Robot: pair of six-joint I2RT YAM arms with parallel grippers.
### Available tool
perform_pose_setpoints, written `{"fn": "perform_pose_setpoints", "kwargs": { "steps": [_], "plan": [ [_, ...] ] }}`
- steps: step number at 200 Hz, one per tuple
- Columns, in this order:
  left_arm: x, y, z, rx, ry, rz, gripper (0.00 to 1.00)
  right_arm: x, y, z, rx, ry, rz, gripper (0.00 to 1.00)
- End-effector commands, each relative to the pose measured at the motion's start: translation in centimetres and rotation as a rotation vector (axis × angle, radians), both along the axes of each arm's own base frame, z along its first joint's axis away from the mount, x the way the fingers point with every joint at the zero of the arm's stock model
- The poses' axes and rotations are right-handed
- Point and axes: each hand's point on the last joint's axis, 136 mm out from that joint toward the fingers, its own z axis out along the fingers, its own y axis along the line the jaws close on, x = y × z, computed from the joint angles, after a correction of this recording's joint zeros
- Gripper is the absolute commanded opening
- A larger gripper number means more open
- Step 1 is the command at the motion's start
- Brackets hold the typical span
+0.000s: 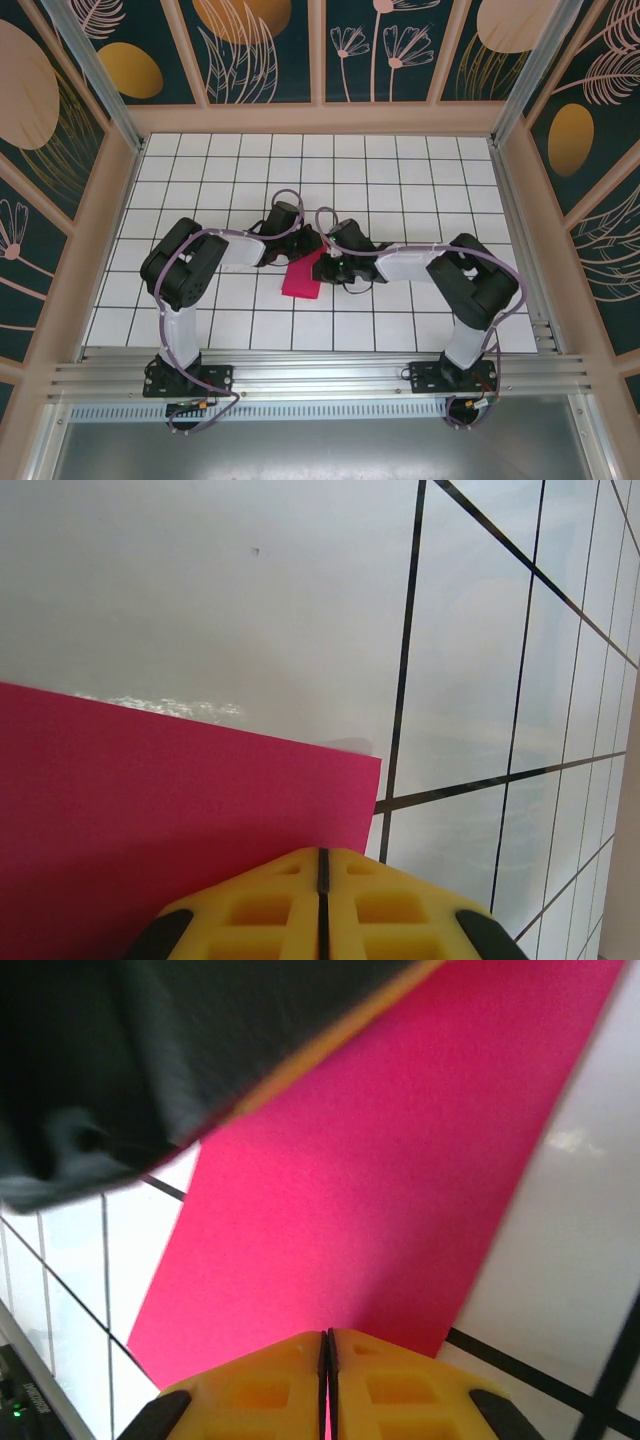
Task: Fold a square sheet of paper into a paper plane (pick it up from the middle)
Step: Fold the square sheet of paper in half at the center of the table.
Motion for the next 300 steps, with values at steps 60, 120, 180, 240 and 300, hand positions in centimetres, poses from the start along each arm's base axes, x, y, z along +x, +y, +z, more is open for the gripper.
{"fn": "perform_pose_setpoints", "kwargs": {
  "steps": [60,120,180,240,300],
  "plan": [
    [-1.2,2.8,-4.3,0.115,0.084,0.072,0.10,-3.8,0.3,-1.9,-0.047,0.075,0.105,0.12],
    [-1.2,2.9,-4.4,0.120,0.083,0.075,0.10,-6.8,-0.5,-2.0,-0.050,0.109,0.151,0.11],
    [-1.1,2.7,-3.9,0.114,0.070,0.062,0.10,-6.4,-0.2,1.0,0.001,0.026,0.158,0.12],
    [0.4,0.0,3.3,-0.025,-0.080,-0.028,0.16,1.1,-5.0,6.7,0.044,-0.197,-0.143,0.13],
    [-2.8,0.4,5.9,-0.093,-0.087,-0.006,0.19,4.9,-6.8,8.0,0.075,-0.228,-0.182,0.16]
  ]
}}
